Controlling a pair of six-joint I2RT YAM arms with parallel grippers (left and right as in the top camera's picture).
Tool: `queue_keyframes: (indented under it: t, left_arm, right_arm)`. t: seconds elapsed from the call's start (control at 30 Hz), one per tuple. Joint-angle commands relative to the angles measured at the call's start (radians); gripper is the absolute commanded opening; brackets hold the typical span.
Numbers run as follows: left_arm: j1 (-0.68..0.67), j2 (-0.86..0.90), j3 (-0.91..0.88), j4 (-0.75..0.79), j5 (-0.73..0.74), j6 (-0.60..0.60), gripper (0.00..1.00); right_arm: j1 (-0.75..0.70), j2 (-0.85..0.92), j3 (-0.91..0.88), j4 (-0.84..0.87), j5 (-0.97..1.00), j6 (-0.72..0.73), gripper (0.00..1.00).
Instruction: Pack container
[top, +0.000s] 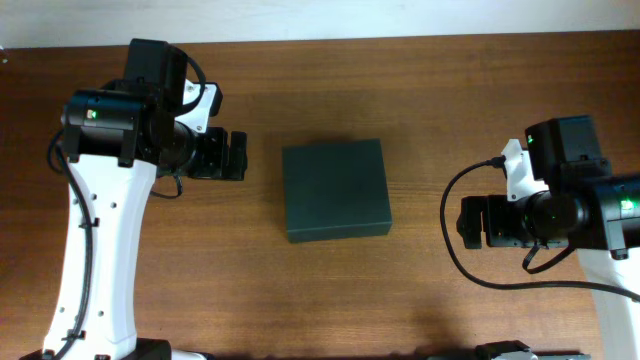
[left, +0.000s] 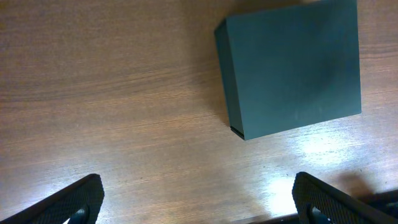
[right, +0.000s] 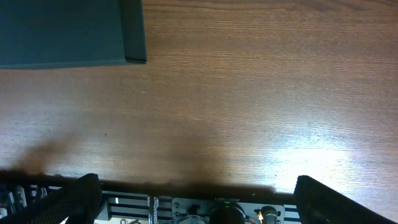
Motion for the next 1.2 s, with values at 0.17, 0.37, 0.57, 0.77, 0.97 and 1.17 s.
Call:
queue_keyframes:
  t: [0.17,0.37,0.57,0.77,0.97,1.17]
  left_arm:
    - [0.005,-0.01,-0.004,0.002,-0.01,-0.01,0.99]
    - [0.005,-0.01,-0.004,0.002,-0.011,-0.01,0.99]
    - [0.005,-0.01,-0.004,0.002,-0.011,-0.01,0.99]
    - [0.005,-0.01,-0.004,0.002,-0.01,-0.01,0.99]
    - [0.005,-0.01,-0.004,0.002,-0.011,-0.01,0.99]
    - [0.005,-0.01,-0.004,0.002,-0.01,-0.01,0.99]
  right_arm:
    - [0.005,0.001,-0.005,0.004,0.012,0.005,0.99]
    - [0.004,-0.041,-0.005,0.122,0.012,-0.038,0.99]
    - [0.004,-0.203,-0.035,0.491,0.012,-0.1,0.99]
    - [0.002,-0.448,-0.313,0.848,0.012,-0.176,0.99]
    - [-0.029,-0.628,-0.579,1.179,0.008,-0.175,0.99]
    - [-0.032,-0.79,-0.817,1.487,0.009,-0.176,0.99]
